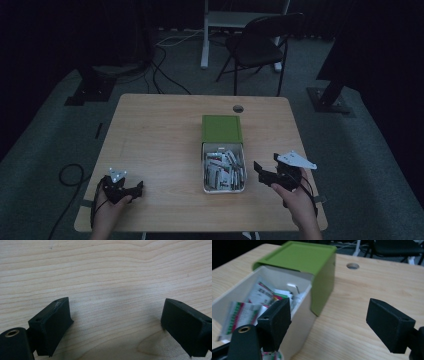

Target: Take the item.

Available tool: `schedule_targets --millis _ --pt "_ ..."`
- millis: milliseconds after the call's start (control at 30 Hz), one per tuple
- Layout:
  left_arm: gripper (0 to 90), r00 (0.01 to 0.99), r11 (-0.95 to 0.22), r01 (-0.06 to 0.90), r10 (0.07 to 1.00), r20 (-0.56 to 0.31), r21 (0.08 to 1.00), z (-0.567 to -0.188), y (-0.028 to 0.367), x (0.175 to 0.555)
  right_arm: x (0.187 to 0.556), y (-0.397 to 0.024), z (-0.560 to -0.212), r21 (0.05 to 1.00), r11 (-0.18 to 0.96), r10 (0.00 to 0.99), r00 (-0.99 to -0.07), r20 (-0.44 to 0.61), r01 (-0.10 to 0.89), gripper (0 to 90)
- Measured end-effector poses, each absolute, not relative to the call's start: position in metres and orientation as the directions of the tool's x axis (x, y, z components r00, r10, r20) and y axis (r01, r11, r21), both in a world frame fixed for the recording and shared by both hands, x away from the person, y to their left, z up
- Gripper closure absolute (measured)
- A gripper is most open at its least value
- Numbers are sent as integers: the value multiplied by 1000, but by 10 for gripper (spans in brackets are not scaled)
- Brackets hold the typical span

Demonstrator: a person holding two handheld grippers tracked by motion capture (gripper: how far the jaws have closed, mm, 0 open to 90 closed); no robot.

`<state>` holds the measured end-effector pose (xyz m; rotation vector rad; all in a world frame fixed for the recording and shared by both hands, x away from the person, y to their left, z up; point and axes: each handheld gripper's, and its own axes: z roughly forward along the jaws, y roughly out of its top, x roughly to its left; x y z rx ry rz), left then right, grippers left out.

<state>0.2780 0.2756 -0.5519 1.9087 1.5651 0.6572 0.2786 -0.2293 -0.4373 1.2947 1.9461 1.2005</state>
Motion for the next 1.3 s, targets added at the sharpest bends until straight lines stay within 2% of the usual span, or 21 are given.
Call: schedule_targets --millis 333,900,1033,1300 --pt "97 188 -143 698 982 13 702 -552 275 278 273 -203 -423 882 218 868 -496 20 418 196" --pt "97 188 -143 698 982 13 702 -552 275 278 273 -164 -432 878 261 797 -602 39 401 199" --pt "97 188 -143 698 982 13 702 -552 275 278 273 -154 -436 876 286 773 -634 30 390 284" --pt "97 188 -143 698 982 13 702 -552 275 278 274 -138 -448 858 293 759 -649 60 422 371"
